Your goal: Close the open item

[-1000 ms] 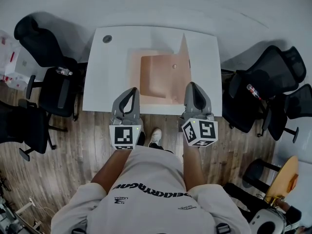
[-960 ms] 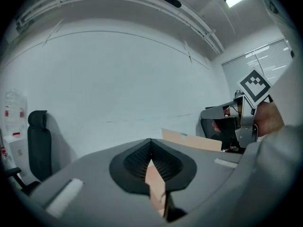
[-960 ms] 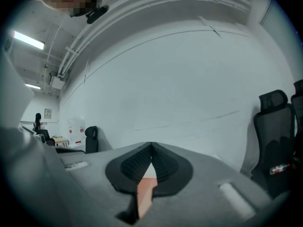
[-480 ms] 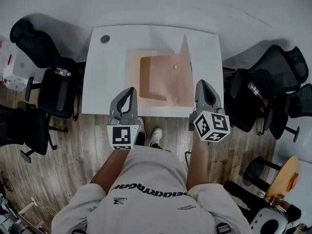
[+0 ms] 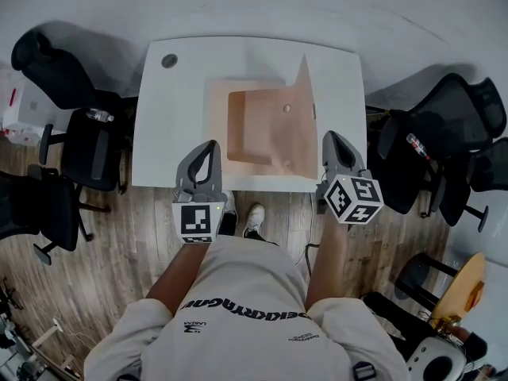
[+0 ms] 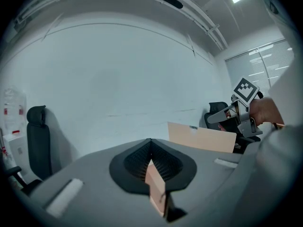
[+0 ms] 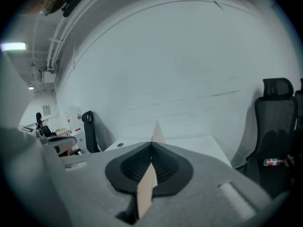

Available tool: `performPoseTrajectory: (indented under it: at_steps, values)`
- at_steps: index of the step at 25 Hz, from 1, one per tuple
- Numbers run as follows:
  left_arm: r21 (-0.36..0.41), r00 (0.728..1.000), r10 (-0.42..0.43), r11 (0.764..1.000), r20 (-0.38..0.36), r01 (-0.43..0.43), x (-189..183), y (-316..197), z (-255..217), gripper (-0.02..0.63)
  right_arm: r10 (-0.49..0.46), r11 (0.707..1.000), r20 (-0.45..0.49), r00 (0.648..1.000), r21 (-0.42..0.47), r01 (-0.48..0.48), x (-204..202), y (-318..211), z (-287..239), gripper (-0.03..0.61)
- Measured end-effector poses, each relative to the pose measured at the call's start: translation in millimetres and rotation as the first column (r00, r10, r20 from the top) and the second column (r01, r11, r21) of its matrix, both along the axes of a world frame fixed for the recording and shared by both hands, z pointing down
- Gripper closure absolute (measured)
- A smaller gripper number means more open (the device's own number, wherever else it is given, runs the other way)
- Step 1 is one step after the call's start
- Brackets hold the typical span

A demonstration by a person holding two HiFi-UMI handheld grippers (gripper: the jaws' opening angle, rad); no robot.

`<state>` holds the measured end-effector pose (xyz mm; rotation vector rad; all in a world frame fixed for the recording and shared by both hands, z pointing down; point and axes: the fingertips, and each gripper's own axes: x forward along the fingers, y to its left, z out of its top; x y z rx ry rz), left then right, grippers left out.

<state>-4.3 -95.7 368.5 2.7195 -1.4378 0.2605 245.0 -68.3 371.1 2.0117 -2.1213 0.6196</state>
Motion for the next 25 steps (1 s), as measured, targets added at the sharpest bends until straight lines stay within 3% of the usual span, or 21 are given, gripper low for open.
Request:
performPoseTrajectory:
  at_steps: [12,25]
  values:
    - [-0.028,1.000,-0.008,1.000,0.019,0.008,5,-16,15,0.612,-0.129,0.984,0.041,0.991,-0.118,0.133,6,-13,34,0.578]
    - [-0.068,0.999,-0.021,0.997,0.035,0.024,6,-27,33,0.612,-0.184,0.964,0.090,0.979,-0.180,0.197,1,-24,64,0.578]
